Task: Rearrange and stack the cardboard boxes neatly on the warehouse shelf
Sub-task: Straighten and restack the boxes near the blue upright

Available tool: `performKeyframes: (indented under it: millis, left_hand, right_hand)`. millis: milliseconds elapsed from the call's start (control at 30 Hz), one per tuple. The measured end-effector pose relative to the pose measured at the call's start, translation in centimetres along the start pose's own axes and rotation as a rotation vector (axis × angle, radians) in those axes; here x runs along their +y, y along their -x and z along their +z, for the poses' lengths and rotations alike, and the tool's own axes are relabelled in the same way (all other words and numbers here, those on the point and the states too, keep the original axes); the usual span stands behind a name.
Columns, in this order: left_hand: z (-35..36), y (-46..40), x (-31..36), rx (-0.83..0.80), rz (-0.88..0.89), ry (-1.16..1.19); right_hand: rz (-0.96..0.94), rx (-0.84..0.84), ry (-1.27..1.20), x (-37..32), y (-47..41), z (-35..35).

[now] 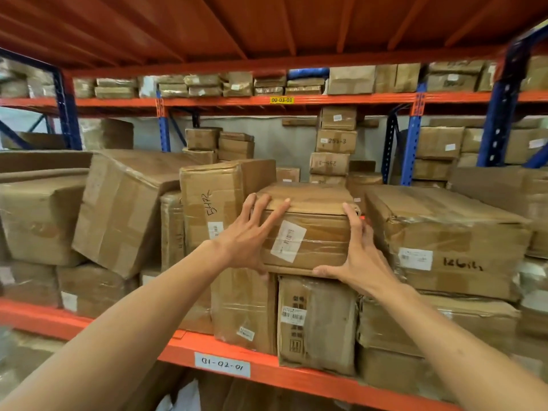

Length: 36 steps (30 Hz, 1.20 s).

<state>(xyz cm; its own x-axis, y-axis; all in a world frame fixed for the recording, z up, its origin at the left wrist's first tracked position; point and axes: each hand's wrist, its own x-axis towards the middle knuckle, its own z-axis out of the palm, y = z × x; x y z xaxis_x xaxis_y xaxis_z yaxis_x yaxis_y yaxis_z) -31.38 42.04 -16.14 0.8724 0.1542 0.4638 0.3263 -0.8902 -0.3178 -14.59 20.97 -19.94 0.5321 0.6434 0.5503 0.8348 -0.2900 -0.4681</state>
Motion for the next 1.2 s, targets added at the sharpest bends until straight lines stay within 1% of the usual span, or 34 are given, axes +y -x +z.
performKeyframes:
  millis: [133,333,433,567,633,767,867,967,1033,1133,1200]
  left_hand:
    - [1.4,0.0,-0.3,0.065,0.014,-0.008]
    - [1.5,-0.2,-0.7,0.081,0.040,0.001]
    - [1.2,-0.3,-0.9,0.082,0.059,-0.014]
    - [-0.1,-1.1,-0.7,0.116,0.159,-0.137]
    - [-1.8,-2.3,-0.7,0.101,0.225,-0.208]
    - [-7.0,-5.5,-0.5,0.068,0.413,-0.363]
    - [-11.6,-8.0,0.1,0.046,0.543,-0.485]
    - [-14.2,-9.9,1.4,-0.047,0.599,-0.621]
    - [-14.6,-10.7,2.8,-0.073,0.651,-0.708]
    - [-14.9,-11.4,4.4,-0.043,0.731,-0.743]
    - [-15.3,-11.4,4.3,-0.004,0.699,-0.695]
  right_hand:
    - [0.029,0.057,0.019,-0.3,-0.2,1.1]
    - [0.109,0.056,0.082,-1.8,-0.5,0.8]
    - [0.145,0.084,0.061,-2.4,-0.5,0.7]
    - [0.153,0.201,-0.078,-2.0,0.6,1.1]
    - [0.174,0.278,-0.157,-1.9,0.9,1.3]
    - [0.258,0.445,-0.345,-2.2,2.0,1.4]
    - [0.327,0.529,-0.489,-3.1,2.7,2.0]
    - [0.402,0.560,-0.641,-4.0,3.0,3.2]
    - [0.485,0.561,-0.726,-4.2,3.4,4.0]
    - [0.561,0.552,-0.813,-3.5,4.3,4.5]
    - [0.566,0.530,-0.790,-3.0,4.6,4.3]
